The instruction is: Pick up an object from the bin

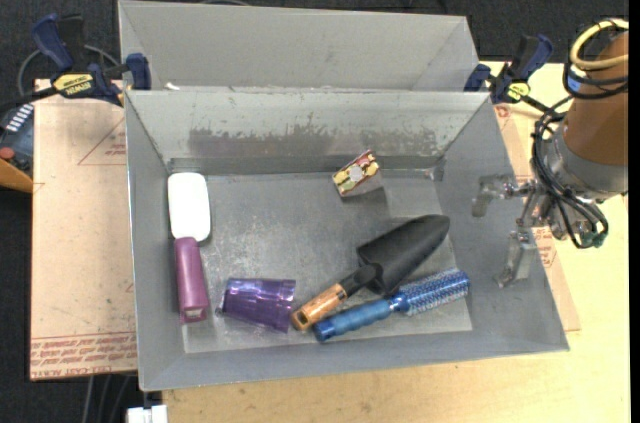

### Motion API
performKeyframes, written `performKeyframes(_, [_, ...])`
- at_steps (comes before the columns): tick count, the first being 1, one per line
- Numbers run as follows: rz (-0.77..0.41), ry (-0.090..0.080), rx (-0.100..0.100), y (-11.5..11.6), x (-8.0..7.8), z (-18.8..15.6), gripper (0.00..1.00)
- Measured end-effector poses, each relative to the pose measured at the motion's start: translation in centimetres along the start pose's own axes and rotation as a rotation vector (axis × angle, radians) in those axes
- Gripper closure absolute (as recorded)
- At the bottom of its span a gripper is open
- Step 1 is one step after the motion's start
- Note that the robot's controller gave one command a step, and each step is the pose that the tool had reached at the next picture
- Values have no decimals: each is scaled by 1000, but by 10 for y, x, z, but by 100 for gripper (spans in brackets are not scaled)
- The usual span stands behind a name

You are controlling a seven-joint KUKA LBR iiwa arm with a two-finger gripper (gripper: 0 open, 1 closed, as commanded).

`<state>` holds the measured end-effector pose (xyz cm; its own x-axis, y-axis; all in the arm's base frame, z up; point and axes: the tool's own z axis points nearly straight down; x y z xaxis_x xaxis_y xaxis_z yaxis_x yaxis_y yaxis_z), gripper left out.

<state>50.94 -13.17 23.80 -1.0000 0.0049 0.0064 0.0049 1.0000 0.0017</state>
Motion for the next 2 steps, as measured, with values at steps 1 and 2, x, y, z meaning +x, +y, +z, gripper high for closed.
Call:
performKeyframes(1, [-5, -8, 2, 1, -2, -4, 0])
performKeyframes(2, [41, 0, -1, 26, 25, 81, 0])
